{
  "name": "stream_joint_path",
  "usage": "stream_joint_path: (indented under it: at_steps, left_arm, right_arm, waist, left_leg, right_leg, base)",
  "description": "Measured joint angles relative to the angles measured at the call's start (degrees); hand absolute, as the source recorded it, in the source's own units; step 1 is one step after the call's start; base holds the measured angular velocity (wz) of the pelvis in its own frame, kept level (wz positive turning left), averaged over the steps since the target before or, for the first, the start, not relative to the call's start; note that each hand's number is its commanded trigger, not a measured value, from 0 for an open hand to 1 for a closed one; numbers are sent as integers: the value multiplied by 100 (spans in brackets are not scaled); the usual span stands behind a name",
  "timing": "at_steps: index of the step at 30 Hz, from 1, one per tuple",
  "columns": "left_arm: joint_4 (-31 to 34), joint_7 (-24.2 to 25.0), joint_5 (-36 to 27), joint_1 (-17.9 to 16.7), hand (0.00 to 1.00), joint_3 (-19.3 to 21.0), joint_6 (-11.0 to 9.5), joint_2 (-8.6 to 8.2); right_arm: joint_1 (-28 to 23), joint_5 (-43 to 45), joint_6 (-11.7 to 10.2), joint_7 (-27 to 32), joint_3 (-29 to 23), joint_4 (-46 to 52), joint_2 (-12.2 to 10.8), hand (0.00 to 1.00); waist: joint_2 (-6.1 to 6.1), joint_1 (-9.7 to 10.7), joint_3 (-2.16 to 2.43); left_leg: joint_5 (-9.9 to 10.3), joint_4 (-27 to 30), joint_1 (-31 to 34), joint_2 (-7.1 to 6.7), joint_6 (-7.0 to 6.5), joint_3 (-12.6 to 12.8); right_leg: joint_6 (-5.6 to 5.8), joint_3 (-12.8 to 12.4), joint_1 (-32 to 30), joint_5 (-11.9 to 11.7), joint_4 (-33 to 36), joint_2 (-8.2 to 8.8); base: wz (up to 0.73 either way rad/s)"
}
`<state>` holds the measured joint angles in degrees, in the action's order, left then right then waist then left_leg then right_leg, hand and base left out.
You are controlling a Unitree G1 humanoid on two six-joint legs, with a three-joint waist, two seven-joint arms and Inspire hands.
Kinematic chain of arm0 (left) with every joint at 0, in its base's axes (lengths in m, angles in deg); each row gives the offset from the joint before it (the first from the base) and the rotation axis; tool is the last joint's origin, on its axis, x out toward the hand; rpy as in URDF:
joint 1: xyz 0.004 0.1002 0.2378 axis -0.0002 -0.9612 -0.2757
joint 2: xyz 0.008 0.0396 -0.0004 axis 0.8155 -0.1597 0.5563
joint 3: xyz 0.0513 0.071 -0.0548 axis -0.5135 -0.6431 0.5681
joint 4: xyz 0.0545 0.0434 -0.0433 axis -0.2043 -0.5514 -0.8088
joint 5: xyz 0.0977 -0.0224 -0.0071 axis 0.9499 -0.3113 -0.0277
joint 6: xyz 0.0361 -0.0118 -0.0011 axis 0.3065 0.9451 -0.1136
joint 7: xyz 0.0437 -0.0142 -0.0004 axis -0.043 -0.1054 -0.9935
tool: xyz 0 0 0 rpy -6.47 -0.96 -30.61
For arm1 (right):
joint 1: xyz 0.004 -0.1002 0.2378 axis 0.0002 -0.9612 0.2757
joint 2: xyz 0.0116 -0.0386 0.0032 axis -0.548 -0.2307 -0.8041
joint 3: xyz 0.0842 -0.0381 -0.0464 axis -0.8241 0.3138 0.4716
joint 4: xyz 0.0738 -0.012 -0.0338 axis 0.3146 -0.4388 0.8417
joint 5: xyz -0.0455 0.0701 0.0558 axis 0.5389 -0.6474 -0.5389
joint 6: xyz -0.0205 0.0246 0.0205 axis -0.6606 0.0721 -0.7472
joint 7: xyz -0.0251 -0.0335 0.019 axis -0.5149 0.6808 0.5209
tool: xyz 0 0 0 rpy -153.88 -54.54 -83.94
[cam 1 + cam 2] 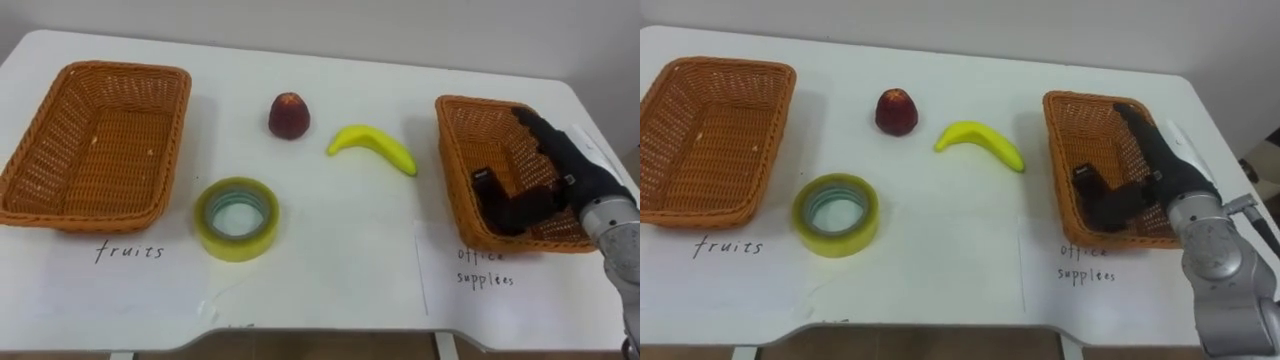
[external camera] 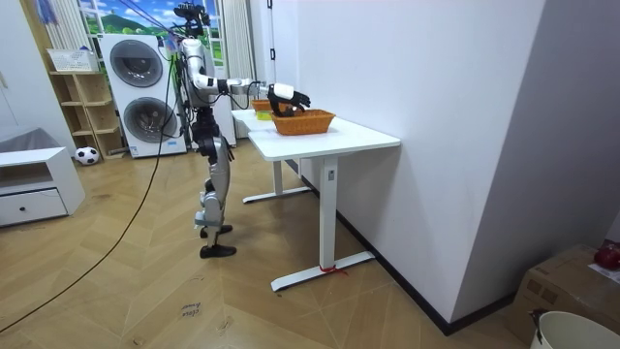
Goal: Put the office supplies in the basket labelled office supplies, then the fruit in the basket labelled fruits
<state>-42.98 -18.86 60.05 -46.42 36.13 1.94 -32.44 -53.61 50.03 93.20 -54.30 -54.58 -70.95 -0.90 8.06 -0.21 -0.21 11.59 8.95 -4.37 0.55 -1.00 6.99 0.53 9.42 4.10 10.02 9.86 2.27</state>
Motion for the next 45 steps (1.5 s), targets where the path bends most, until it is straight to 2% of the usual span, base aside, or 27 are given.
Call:
stream_joint_path:
  at_steps: [12,16,25,29,33,45]
  left_arm:
    - [-4,-54,0,8,0,-3,0,-7]
    - [-2,-52,0,6,0,2,0,-12]
    - [-16,-39,3,8,0,38,0,-16]
    - [-3,-41,4,1,0,84,0,-17]
    - [1,-50,5,3,0,129,1,-36]
    - [-2,-43,10,-2,0,221,1,-83]
  right_arm:
    - [3,1,-2,14,-6,29,0,0]
    - [13,0,-73,74,-14,59,0,0]
    - [158,96,-83,298,-435,844,2,0]
    - [272,47,-79,368,-454,1025,2,0]
    - [397,64,-69,374,-454,1311,1,0]
    - [549,-56,-76,406,-448,1914,1,0]
  waist:
    - [2,0,1]
    - [1,2,1]
    - [4,48,14]
    - [36,53,36]
    - [38,48,37]
    - [25,-44,-8]
  left_leg:
    - [0,-21,5,-1,0,-3]
    - [0,-20,8,-1,0,-4]
    - [0,-14,54,-2,0,-21]
    - [0,-11,54,-5,1,-17]
    - [0,-10,43,-4,0,-14]
    - [0,-21,-23,-1,0,-1]
  right_leg:
    - [0,1,-15,0,-8,-4]
    - [0,2,-21,0,-12,-3]
    - [1,11,-25,0,-8,-6]
    - [1,6,-25,0,-8,-4]
    - [1,1,-19,0,-4,-4]
    - [1,6,17,0,-5,-2]
  base:
    - [0]
    - [0]
    - [0]
    - [0]
    - [0]
    - [0]
